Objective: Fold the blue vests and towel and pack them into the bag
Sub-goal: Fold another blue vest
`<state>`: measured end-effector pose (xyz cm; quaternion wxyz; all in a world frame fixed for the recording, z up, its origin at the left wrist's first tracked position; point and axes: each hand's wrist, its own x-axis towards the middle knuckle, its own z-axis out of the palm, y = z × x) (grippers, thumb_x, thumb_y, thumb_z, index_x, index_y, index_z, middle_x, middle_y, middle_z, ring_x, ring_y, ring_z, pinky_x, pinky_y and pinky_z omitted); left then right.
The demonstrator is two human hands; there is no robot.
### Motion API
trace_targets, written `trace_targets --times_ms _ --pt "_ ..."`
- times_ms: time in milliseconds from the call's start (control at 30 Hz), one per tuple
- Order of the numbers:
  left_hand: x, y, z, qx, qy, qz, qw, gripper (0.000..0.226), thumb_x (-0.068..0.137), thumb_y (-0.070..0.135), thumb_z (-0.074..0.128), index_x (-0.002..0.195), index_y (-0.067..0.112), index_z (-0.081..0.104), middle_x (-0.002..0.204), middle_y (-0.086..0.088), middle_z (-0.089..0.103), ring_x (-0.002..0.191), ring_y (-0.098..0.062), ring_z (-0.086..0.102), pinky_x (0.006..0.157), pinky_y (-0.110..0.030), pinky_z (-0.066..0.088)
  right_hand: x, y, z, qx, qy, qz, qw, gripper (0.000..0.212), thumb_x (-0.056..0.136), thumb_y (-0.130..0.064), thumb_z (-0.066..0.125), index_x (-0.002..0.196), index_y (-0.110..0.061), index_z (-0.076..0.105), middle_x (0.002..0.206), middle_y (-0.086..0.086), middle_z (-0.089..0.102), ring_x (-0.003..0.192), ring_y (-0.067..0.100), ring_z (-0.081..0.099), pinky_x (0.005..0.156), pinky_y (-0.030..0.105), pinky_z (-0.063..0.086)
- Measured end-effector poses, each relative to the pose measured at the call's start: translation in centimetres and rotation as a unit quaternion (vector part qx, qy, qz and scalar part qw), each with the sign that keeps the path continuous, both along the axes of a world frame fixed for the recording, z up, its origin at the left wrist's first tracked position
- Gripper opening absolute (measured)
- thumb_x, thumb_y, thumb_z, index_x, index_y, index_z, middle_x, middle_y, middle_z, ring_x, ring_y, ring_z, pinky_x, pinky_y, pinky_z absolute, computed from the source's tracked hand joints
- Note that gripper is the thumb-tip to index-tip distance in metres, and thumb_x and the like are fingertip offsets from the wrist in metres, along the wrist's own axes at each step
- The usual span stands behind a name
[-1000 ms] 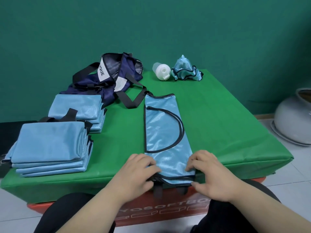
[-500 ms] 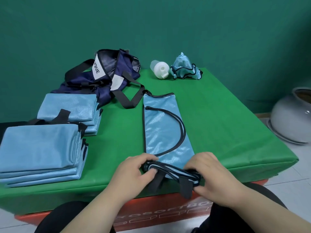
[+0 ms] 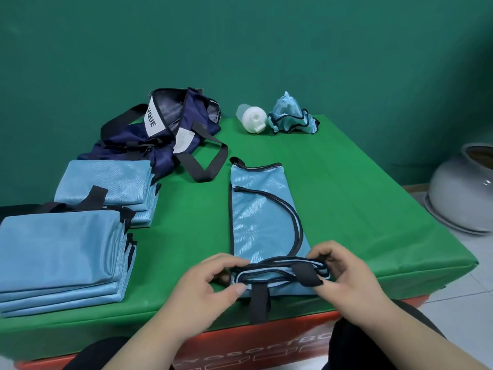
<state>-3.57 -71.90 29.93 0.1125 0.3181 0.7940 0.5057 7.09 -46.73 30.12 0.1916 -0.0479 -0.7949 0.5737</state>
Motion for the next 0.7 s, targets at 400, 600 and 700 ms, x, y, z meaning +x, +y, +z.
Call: trace_targets --times_ms 400,600,700 --pt "1.7 1.0 -0.8 0.002 0.101 0.038 0.994 0.035 0.075 0.031 0.078 0.102 0.048 0.064 0.107 0.021 0.065 0.105 -0.006 0.062 0.092 -0.023 0.046 0.2 -0.2 0.4 -0.066 -0.033 0.012 0.997 0.032 0.055 0.003 0.057 0.084 -0.007 0.061 0.077 -0.002 0.068 0.072 0.005 0.06 0.068 0.016 0.043" --pt "2.6 0.9 -0.3 0.002 0.072 0.056 0.996 0.035 0.079 0.021 0.081 0.095 0.049 0.068 0.095 0.02 0.07 0.088 -0.008 0.064 0.078 -0.019 0.048 0.8 0.1 0.3 -0.066 -0.049 0.02 0.996 0.034 0.062 0.018 0.056 0.086 -0.005 0.061 0.075 -0.003 0.068 0.07 0.004 0.059 0.063 0.016 0.041" --pt "3.4 0.7 0.0 0.015 0.052 0.068 0.996 0.031 0.077 0.022 0.08 0.092 0.047 0.069 0.087 0.016 0.07 0.077 -0.008 0.062 0.071 -0.017 0.047 1.3 -0.1 0.3 -0.076 -0.059 0.008 0.995 0.032 0.056 0.003 0.053 0.085 -0.006 0.06 0.073 -0.003 0.065 0.069 0.008 0.056 0.06 0.02 0.036"
